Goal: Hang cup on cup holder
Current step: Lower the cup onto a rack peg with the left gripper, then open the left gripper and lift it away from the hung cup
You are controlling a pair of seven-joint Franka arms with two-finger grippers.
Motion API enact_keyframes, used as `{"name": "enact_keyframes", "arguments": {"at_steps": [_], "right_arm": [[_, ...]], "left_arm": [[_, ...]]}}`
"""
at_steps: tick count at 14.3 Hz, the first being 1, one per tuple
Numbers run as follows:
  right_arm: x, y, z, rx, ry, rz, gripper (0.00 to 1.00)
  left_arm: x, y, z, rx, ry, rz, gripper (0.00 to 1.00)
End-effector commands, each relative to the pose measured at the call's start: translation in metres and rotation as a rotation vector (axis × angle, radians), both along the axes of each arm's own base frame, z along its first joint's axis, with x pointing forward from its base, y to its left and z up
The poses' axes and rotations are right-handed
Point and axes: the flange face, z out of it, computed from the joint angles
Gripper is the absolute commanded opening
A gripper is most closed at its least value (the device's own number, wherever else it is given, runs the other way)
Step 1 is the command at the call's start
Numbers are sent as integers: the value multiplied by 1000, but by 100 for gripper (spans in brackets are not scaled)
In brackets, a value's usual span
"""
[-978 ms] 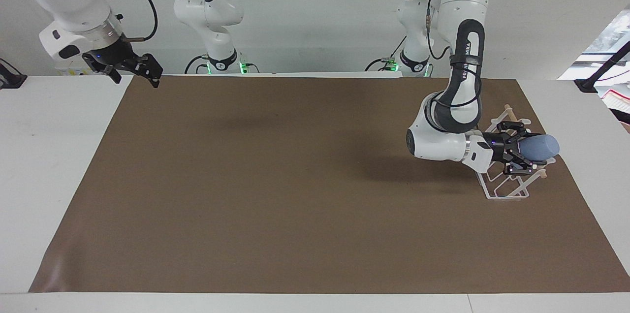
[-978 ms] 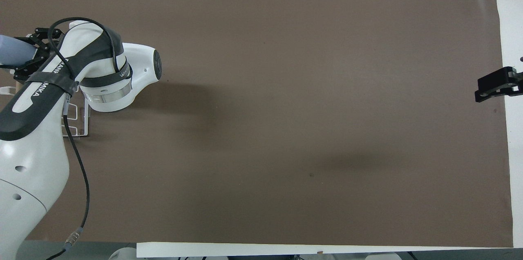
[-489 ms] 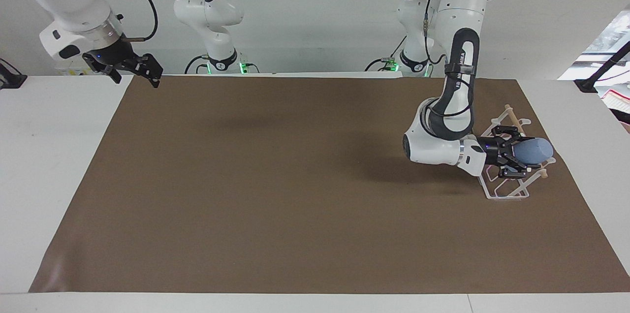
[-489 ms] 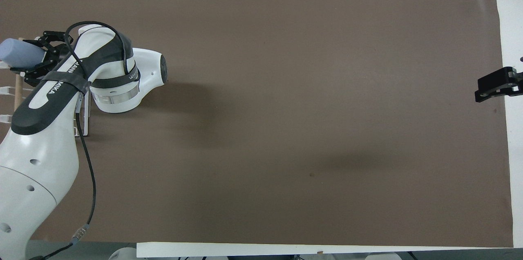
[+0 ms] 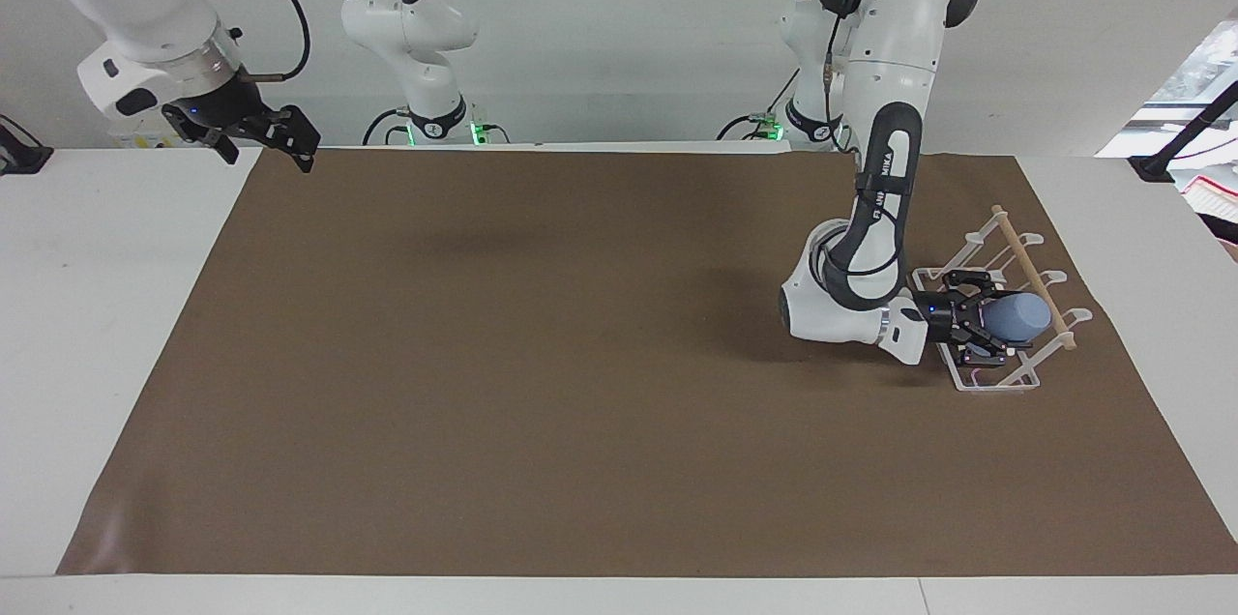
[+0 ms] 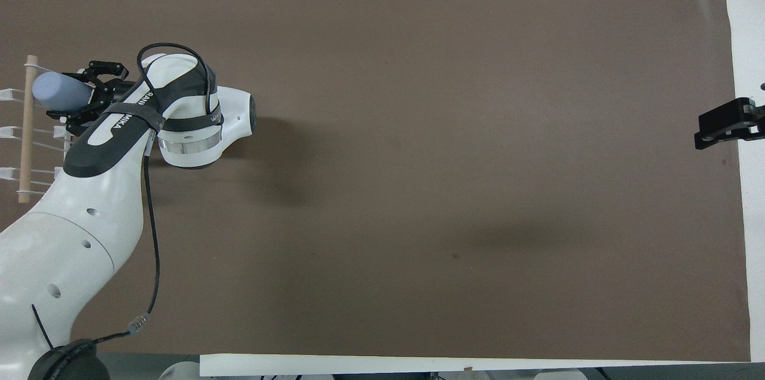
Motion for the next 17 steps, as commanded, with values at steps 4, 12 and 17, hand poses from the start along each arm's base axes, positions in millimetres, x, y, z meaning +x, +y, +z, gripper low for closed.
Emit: {"name": "enact_keyframes", "arguments": {"at_steps": [4, 12, 17], "right_arm": [[-7, -1, 0, 17, 0, 7, 99], [-7, -1, 0, 17, 0, 7, 99], [-7, -1, 0, 17, 0, 7, 99]], "left_arm": [[28, -9, 34, -33, -89, 11, 100], [17, -33, 138, -249, 40, 102, 100], [5, -2, 246, -492, 284, 8, 100]]}}
